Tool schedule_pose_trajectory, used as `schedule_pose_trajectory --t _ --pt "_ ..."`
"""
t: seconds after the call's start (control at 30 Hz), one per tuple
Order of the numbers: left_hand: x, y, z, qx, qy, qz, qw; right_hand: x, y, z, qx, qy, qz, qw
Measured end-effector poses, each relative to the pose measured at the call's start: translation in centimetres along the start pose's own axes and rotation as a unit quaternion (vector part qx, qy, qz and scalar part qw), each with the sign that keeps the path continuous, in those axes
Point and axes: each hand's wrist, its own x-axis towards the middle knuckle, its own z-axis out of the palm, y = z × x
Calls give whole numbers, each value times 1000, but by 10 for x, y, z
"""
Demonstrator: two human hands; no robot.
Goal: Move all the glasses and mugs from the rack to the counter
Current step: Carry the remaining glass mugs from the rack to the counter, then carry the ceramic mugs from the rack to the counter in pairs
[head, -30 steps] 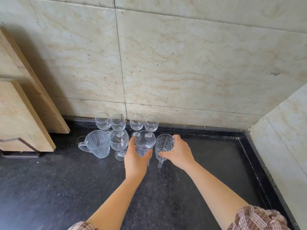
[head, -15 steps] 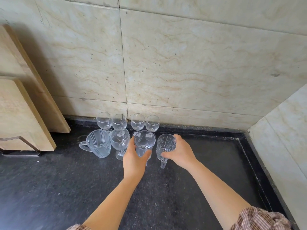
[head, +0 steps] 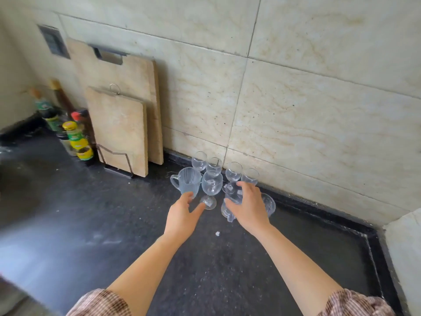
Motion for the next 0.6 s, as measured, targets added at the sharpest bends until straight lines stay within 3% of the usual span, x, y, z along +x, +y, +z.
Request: schedule_pose_trajectory --t 0.3,0.6 --pt "-104 -63 -183 77 201 -71 974 -48 -185 78 4 -143 -230 963" --pt "-288 -165 -361 108 392 -165 899 -206 -378 182 -24 -257 -434 863"
